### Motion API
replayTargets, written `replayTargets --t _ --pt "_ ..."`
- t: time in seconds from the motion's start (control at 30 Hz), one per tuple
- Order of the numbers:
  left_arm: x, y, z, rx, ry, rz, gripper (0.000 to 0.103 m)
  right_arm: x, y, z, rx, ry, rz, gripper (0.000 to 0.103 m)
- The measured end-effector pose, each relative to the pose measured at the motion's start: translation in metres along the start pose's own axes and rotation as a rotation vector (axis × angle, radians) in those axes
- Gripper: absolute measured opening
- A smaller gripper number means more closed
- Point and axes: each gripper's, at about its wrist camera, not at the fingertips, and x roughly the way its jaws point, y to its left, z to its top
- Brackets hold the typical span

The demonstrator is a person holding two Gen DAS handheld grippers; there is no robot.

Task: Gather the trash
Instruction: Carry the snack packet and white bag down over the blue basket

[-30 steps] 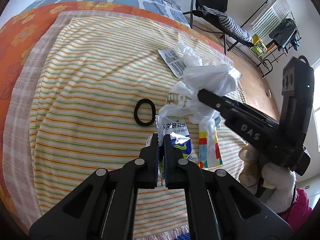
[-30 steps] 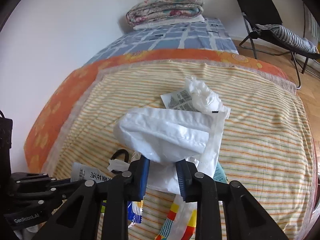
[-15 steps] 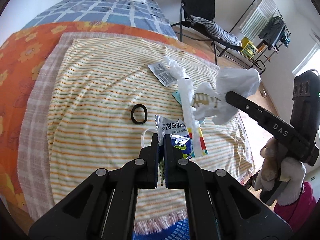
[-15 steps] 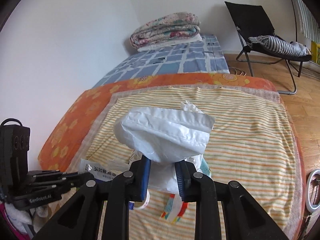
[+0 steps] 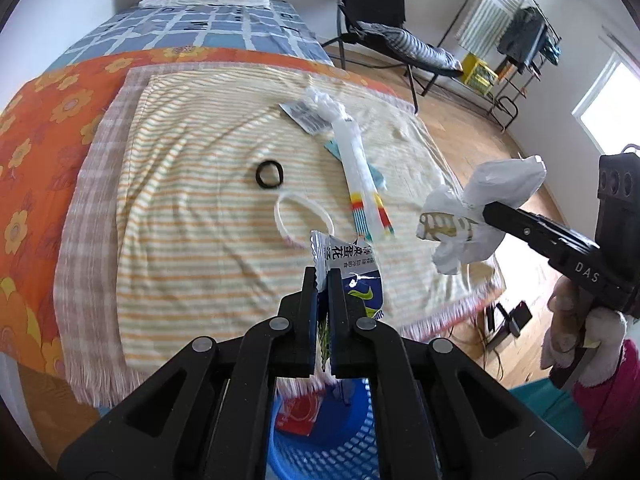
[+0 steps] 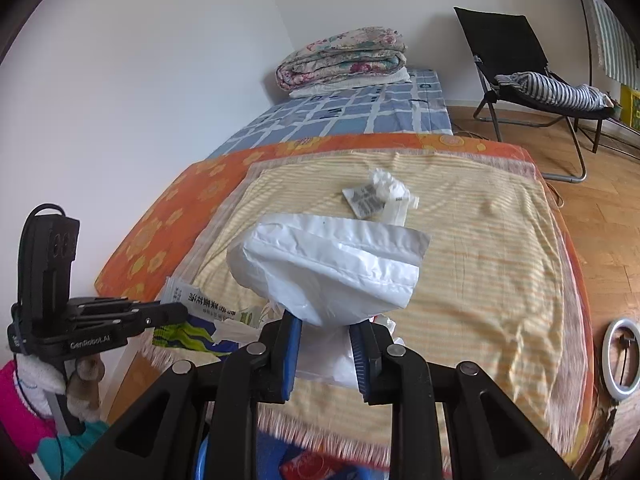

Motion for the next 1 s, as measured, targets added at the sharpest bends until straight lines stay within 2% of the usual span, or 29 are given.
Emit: replayTargets --t 0.23,0.47,0.7,1.0 --pt "-0.005 -0.004 -0.038 0.022 0.039 0.004 0.002 -0.023 0.002 -0.044 0.011 0.027 0.000 0.023" --pt "-0.008 -0.008 -0.073 0.057 0.076 0.015 0.002 -0.038 0.015 -0.087 -0.029 0.064 -0.013 0.023" --pt "0.001 -0.011 -0.103 0.084 0.137 0.036 0.002 -0.035 0.028 -0.119 -0.074 0.124 -0.010 0.024" --pt "0.021 -0.012 -0.126 0.117 0.204 0.075 0.002 -0.019 0.037 -0.149 -0.112 0.210 0.001 0.026"
